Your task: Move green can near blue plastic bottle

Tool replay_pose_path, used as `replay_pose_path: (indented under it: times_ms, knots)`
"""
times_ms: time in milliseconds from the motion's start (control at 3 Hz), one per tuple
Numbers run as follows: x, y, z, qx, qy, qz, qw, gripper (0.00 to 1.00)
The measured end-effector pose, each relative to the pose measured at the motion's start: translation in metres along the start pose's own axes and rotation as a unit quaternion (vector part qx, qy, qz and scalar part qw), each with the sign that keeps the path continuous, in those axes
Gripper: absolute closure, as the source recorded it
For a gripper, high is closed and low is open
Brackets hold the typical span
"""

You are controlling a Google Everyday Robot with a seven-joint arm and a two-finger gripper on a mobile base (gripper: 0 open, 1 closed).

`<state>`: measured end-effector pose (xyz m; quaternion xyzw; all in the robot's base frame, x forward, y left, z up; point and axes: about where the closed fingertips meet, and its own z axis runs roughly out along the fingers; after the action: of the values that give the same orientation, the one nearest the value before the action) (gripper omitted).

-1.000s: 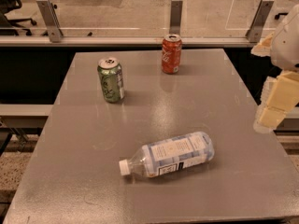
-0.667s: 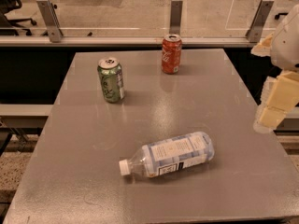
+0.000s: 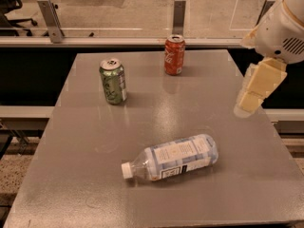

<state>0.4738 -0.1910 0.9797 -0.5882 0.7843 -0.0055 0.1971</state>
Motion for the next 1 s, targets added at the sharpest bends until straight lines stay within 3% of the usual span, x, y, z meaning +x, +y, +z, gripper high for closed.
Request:
replay_pose_path:
  times_ms: [333, 667, 1000]
  knots:
    - [-0.036, -0.014, 0.019, -0.002, -0.039, 0.001, 0.9992, 0.0]
    - [-0.089, -0.032, 0.044, 0.0, -0.09, -0.003, 0.996, 0.0]
    - [-0.123, -0.044, 0.061, -0.001, -0.118, -0.006, 0.993, 0.0]
